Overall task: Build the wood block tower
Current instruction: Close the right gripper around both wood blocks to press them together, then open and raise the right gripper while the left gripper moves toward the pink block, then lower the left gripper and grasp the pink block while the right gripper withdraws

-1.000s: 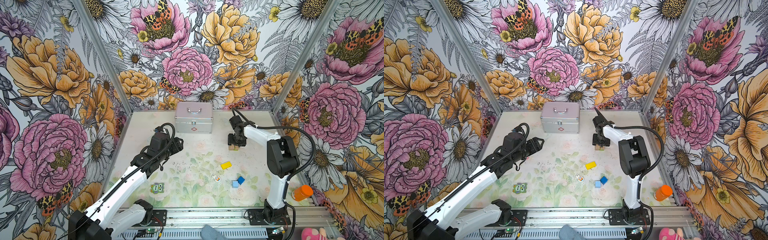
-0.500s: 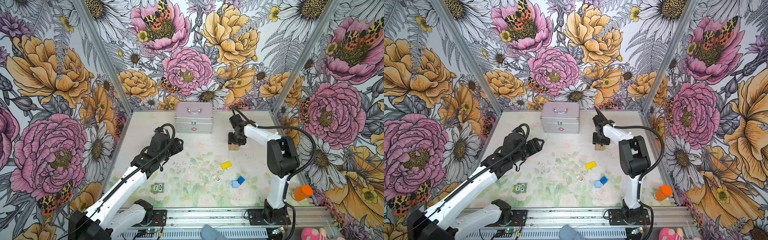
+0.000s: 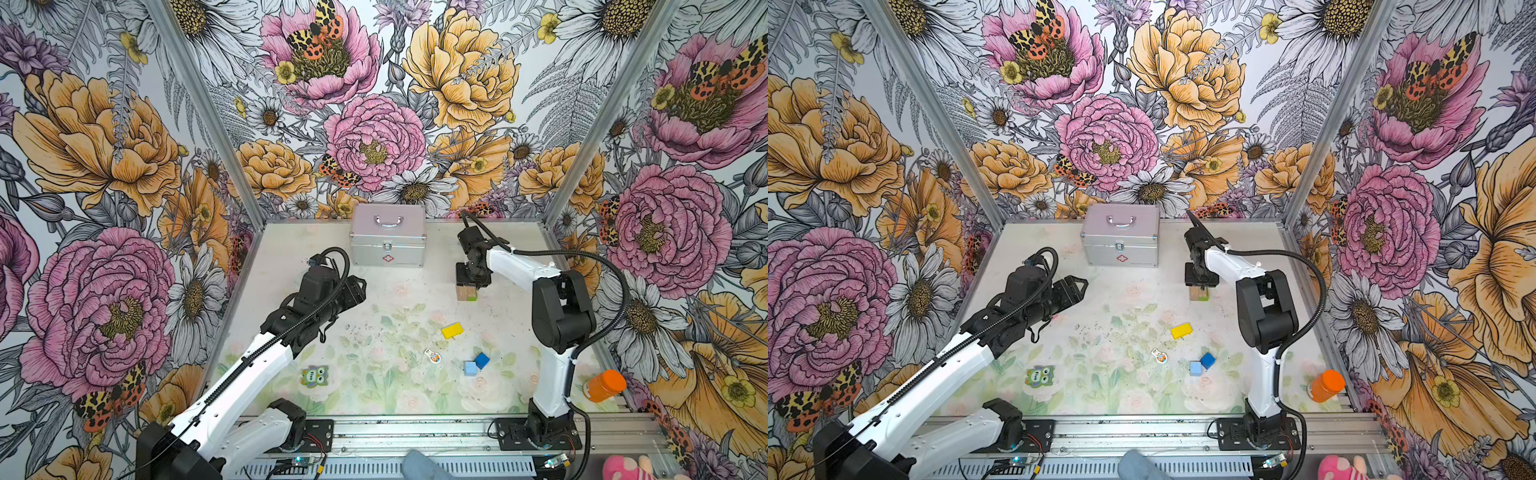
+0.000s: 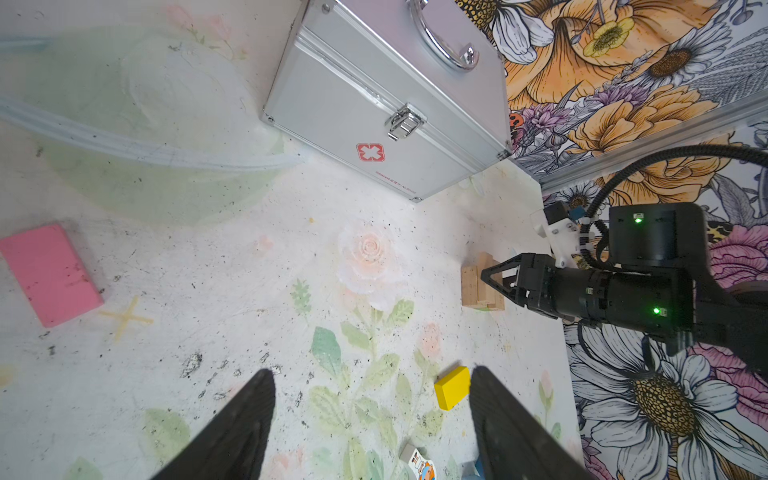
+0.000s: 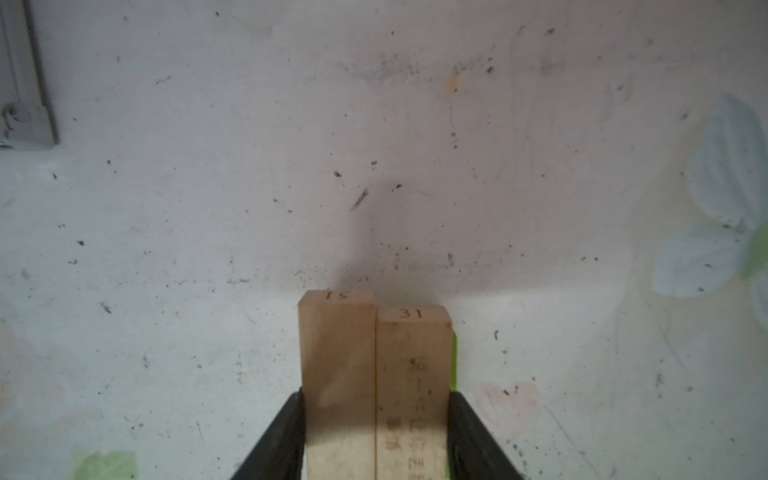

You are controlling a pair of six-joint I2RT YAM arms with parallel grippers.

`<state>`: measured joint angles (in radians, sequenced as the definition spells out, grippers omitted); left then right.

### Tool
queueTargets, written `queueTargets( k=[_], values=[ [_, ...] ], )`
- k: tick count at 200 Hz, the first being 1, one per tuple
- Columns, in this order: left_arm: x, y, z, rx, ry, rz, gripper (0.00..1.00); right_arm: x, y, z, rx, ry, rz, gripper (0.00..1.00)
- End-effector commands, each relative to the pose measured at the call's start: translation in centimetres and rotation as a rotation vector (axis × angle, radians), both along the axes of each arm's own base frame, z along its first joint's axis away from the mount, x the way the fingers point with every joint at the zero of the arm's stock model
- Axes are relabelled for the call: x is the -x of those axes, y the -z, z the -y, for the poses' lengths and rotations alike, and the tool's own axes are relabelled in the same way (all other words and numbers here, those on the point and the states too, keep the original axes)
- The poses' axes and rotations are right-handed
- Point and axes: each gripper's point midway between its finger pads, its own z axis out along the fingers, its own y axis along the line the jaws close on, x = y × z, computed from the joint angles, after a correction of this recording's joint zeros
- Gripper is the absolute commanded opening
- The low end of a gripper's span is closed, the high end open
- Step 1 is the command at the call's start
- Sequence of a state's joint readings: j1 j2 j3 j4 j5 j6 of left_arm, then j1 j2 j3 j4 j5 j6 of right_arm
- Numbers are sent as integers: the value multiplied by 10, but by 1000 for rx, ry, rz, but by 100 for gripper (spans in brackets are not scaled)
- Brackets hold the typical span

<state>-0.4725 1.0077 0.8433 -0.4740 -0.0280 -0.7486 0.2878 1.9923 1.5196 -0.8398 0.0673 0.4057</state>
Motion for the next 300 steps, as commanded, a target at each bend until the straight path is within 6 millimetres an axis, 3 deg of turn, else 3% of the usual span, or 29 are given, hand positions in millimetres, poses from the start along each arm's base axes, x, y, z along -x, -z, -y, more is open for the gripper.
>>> queueTargets(
  k=[1,73,112,139,160,179,226,245,286,300],
  values=[
    [2,-5,-2,5,6,14,75,-2,2,0,12,-25,-10,49],
    [4,-7,-1,11,6,17,75,2,2,1,29,-77,-20,52],
    [4,-10,0,6,5,23,75,2,-2,-2,11,-82,-12,70],
    [4,-13,-6,-32,-10,26,76,0,-23,-1,5,-91,38,82],
    [2,-11,-17,-73,-45,17,77,2,-49,-1,-4,-99,94,84],
    [-1,5,-35,-123,-106,-33,77,7,-70,-3,-33,-98,138,85],
    [-6,69,-79,-204,-259,-197,77,40,-111,-16,-106,-129,219,92],
    [-13,84,-90,-206,-299,-222,77,59,-125,-31,-160,-167,241,100],
    [-23,113,-111,-237,-372,-293,73,105,-146,-62,-250,-266,288,100],
    [-27,120,-120,-261,-398,-316,71,118,-150,-63,-272,-280,298,100]
  ],
)
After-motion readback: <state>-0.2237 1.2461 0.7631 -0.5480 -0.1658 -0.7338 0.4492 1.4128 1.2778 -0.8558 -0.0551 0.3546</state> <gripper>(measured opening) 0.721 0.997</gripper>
